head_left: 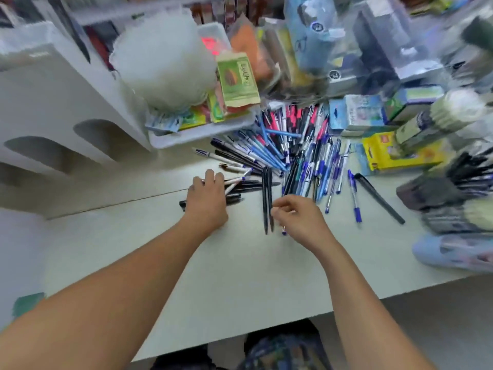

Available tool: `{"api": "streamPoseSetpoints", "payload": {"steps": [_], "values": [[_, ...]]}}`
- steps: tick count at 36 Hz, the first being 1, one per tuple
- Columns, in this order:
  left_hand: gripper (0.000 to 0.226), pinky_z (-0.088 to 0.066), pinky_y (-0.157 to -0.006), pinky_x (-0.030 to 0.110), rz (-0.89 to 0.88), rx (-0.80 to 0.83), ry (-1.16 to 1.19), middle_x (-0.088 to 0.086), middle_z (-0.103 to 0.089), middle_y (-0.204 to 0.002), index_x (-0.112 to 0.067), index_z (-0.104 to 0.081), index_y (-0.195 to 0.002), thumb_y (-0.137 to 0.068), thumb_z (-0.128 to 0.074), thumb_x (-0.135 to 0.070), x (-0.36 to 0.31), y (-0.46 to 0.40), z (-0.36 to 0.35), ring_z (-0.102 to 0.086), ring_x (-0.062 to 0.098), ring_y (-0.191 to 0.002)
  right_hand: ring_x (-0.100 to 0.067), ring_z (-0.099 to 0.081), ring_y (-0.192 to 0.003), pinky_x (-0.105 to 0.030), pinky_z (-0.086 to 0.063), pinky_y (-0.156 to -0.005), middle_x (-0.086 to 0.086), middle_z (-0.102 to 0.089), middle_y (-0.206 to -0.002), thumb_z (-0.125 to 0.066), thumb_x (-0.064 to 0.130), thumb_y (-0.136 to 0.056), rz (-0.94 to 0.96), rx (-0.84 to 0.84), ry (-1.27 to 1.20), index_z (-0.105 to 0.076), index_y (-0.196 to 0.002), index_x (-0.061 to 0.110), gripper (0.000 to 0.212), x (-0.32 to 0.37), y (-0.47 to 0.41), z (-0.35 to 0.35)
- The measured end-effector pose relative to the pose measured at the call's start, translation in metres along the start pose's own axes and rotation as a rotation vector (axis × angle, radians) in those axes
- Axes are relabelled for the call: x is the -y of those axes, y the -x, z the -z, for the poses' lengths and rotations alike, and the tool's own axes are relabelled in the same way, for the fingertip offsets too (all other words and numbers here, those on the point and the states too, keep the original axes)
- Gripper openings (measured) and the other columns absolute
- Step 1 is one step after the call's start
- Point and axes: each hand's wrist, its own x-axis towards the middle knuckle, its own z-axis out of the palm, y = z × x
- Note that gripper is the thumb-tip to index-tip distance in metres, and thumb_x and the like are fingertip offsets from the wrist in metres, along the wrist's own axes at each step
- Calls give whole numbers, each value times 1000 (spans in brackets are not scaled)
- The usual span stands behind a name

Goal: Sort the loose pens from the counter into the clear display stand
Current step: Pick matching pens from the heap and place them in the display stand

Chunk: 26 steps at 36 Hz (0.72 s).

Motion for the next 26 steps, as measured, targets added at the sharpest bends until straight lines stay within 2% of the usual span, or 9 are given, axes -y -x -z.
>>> {"api": "streamPoseSetpoints", "payload": {"steps": [3,6,8,13,16,18,21,23,26], "values": [[55,-44,-81,39,42,9,17,13,-37,-132,-9,-31,-134,-87,-58,-8,-11,1,-2,-51,35,-110,-12,-65,-79,-24,-51,-60,4,-69,-92,-70,28,-93,44,77,-29,-73,-104,24,13,14,-7,-6],[43,-40,-72,39,82,49,92,13,-42,-129,-8,-35,-131,-92,-52,-4,-17,0,-1,-59,37,-107,-23,-68,-75,-36,-58,-65,0,-70,-90,-71,27,-91,84,137,-67,-73,-99,23,9,21,-9,-18],[35,-39,-72,38,108,61,116,12,-48,-128,-9,-41,-128,-95,-51,-9,-16,1,2,-61,35,-107,-27,-69,-74,-39,-57,-59,-1,-69,-90,-71,27,-91,67,178,-86,-73,-96,24,7,19,-9,-26],[24,-37,-74,34,214,120,233,11,-58,-115,-11,-52,-116,-99,-53,-27,-9,16,0,-56,32,-99,-12,-65,-58,-31,-54,-54,-5,-69,-78,-68,17,-92,30,216,-9,-72,-94,16,6,1,-3,-37],[24,-38,-71,32,283,130,348,5,-52,-97,-12,-53,-107,-97,-55,-33,-3,31,-6,-52,29,-89,-9,-65,-58,-32,-57,-56,-2,-69,-75,-65,13,-91,38,116,10,-73,-89,15,8,-6,2,-42],[25,-39,-69,32,317,147,507,4,-55,-91,-10,-56,-98,-96,-57,-35,4,41,-12,-55,29,-87,-4,-63,-65,-25,-55,-62,6,-68,-75,-67,16,-88,95,63,67,-73,-87,18,7,-7,3,-45],[22,-41,-63,31,341,160,833,5,-60,-80,-8,-57,-85,-95,-56,-27,13,60,-17,-59,26,-77,1,-58,-68,-7,-42,-63,7,-68,-82,-67,15,-90,153,74,126,-73,-93,17,7,-3,5,-46],[18,-45,-57,27,373,171,1062,7,-60,-73,-8,-54,-80,-95,-52,-17,16,75,-16,-60,19,-61,2,-59,-71,-5,-42,-63,8,-68,-83,-67,16,-91,164,71,153,-73,-96,16,9,1,4,-47],[19,-56,-57,32,412,162,1351,8,-59,-68,-5,-54,-79,-96,-46,-8,18,90,-17,-65,18,-56,-1,-62,-74,-12,-46,-65,10,-69,-80,-65,18,-91,139,76,165,-74,-92,17,9,7,4,-53]]}}
